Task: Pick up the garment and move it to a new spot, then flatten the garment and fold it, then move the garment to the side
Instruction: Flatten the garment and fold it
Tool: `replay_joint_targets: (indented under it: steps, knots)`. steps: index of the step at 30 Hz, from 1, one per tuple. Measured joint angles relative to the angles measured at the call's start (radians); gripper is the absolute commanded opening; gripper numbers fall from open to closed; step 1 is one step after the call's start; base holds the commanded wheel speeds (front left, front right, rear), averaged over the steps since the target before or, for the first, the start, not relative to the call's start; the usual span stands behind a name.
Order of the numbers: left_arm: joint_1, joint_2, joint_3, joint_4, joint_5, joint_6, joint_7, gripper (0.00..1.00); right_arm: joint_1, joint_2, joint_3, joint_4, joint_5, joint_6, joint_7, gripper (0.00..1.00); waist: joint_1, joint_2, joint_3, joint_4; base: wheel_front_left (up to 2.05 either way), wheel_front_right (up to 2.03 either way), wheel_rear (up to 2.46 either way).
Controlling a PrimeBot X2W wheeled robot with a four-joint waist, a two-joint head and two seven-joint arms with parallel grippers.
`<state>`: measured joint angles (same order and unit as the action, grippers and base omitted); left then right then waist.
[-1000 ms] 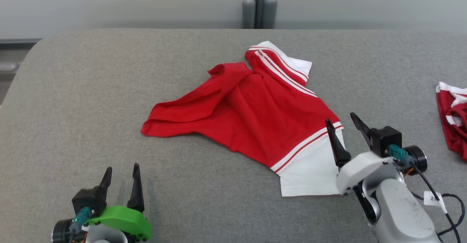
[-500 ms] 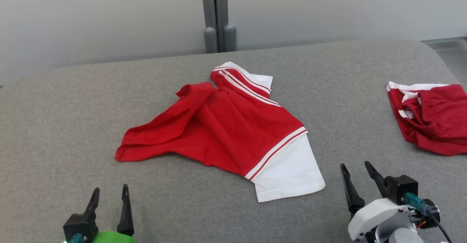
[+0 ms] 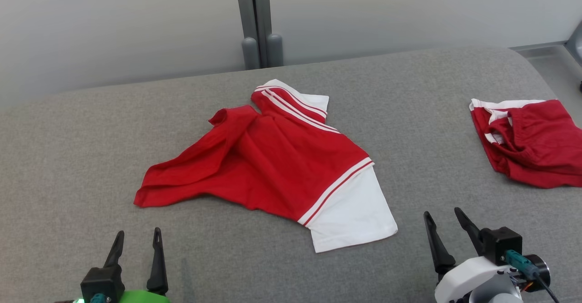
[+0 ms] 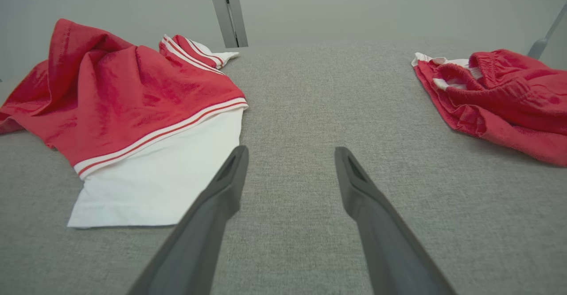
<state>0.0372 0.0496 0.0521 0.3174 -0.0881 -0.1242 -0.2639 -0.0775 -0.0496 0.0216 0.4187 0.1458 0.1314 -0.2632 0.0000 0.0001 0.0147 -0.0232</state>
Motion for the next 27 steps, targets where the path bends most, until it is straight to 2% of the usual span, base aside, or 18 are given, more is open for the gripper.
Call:
replay_joint_targets:
  steps: [7,11,19,27]
  knots:
    - [-0.01,0.0,0.001,0.017,0.012,0.0,0.0,1.0,-0.001,0.001,0.026,-0.015,-0.012,0.0,0.0,1.0,0.0,0.0,0.011,0.009,0.0,0.0,0.0]
    - [-0.077,0.005,0.011,0.056,0.009,-0.003,0.0,1.0,-0.031,0.0,0.048,-0.032,-0.015,0.0,0.0,1.0,0.0,0.0,0.042,0.013,0.0,0.0,0.0]
    - [-0.249,0.055,0.032,0.206,-0.027,-0.005,0.0,1.0,-0.12,0.0,0.106,-0.071,-0.016,0.0,0.0,1.0,0.0,0.0,0.142,0.018,0.0,0.0,0.0]
    - [-0.372,0.105,-0.012,0.323,-0.084,-0.005,0.0,1.0,-0.172,0.001,0.151,-0.09,-0.006,0.0,0.0,1.0,0.0001,0.0,0.243,0.01,0.0,0.0,0.0]
